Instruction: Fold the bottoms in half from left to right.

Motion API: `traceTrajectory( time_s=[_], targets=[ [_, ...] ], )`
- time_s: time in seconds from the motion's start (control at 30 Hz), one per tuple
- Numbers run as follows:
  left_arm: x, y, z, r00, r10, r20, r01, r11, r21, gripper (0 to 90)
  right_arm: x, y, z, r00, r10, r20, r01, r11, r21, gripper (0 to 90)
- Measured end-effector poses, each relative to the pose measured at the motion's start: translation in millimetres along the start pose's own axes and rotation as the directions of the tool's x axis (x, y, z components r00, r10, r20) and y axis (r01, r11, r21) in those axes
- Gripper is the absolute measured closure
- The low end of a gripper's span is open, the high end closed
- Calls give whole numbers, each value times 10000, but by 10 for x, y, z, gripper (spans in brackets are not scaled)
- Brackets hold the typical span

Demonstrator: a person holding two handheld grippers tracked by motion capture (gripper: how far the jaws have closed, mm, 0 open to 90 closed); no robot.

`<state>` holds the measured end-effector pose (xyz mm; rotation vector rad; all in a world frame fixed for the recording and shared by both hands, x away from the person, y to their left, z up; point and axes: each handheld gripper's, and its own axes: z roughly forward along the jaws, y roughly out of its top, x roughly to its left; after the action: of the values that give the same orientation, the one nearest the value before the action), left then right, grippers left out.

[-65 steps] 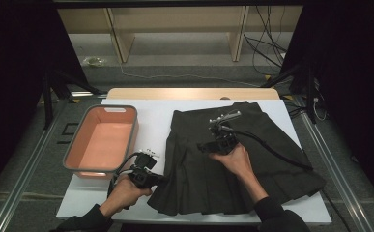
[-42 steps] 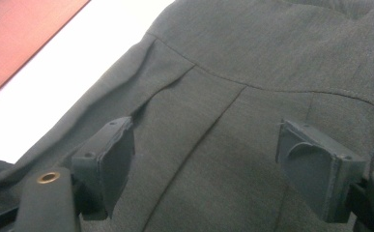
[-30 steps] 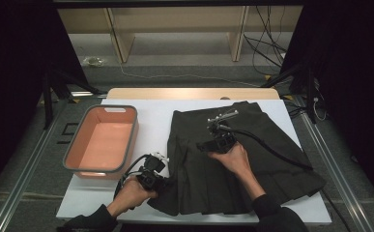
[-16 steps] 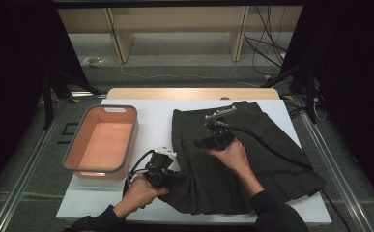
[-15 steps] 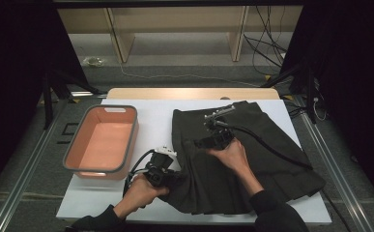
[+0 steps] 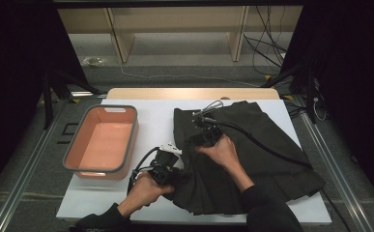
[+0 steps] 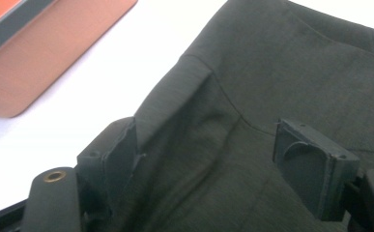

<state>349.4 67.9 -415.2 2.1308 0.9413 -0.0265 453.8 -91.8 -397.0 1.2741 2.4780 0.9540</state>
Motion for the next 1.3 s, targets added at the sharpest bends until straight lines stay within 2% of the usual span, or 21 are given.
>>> traceTrajectory(
  time_s=[0.23, 0.33, 0.53, 0.7, 0.77, 0.9, 1.1, 1.17, 1.3],
  targets=[
    [-68, 58, 17, 9996, 279, 19, -278, 9996, -35, 854, 54, 80, 49, 9999, -73, -77, 73, 10000, 29, 252],
    [-96, 89, 22, 9994, 349, 43, -348, 9994, -81, 854, 49, 121, 65, 9993, 148, -350, -149, 9999, -43, 254],
    [-178, 131, -36, 9975, 623, 328, -607, 9971, -467, 853, 27, 165, 117, 9997, 198, -112, -195, 9994, 278, 272],
    [-218, 156, -46, 9960, 805, 377, -786, 9957, -482, 854, -12, 183, 174, 9997, 139, 207, -149, 9986, 514, 301],
    [-229, 166, -53, 9958, 825, 388, -805, 9955, -509, 854, -25, 195, 191, 9993, 260, 261, -275, 9980, 575, 327],
    [-255, 191, -72, 9947, 931, 427, -906, 9942, -577, 854, -42, 209, 237, 9992, 331, 208, -347, 9963, 793, 459],
    [-248, 213, -89, 9948, 889, 500, -857, 9944, -623, 852, -56, 209, 201, 9993, 104, 355, -137, 9954, 949, 794],
    [-248, 232, -104, 9945, 854, 599, -812, 9942, -699, 852, -68, 221, 146, 9991, 58, 428, -95, 9962, 861, 847],
    [-287, 321, -144, 9922, 924, 836, -845, 9920, -936, 852, -124, 257, 8, 9989, 44, 456, -73, 9979, 647, 860]
  ],
)
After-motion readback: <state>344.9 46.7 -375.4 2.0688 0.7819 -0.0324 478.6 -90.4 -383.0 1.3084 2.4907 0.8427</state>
